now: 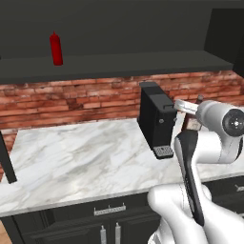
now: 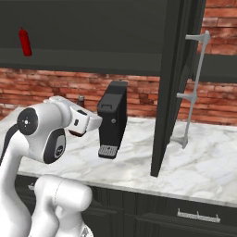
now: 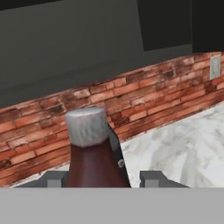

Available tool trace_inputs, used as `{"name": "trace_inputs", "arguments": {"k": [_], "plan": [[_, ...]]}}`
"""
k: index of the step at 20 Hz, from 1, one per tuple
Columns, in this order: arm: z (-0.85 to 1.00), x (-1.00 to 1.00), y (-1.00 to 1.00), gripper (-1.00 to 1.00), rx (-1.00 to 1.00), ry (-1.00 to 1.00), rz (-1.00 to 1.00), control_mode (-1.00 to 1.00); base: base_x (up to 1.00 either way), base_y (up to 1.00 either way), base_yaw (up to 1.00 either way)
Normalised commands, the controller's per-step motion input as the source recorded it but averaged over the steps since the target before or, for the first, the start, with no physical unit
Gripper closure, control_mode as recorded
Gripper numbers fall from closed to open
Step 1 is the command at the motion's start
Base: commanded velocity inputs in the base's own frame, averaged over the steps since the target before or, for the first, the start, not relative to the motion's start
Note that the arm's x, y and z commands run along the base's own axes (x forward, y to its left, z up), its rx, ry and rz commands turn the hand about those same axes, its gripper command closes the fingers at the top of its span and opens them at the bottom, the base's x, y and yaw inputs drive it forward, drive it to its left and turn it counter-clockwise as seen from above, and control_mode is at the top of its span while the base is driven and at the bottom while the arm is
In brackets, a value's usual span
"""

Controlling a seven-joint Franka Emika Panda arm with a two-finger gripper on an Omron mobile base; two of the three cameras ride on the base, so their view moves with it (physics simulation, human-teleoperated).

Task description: Move the ketchup and ketchup from the cabinet to the dining counter.

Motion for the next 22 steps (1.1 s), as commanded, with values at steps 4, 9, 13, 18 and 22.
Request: {"name": "trace_inputs", "arguments": {"k": [4,9,13,18,22], "plan": [[0.0,0.0,0.0,1.0,0.0,0.0,0.0,1.0,-0.51,0.11,0.0],[0.0,0.0,0.0,1.0,0.0,0.0,0.0,1.0,-0.58,0.18,0.0],[0.0,0.0,0.0,1.0,0.0,0.0,0.0,1.0,-0.81,0.17,-0.12],[0.0,0.0,0.0,1.0,0.0,0.0,0.0,1.0,-0.53,0.15,-0.62],[0.0,0.0,0.0,1.0,0.0,0.0,0.0,1.0,-0.26,0.08,-0.82]]}}
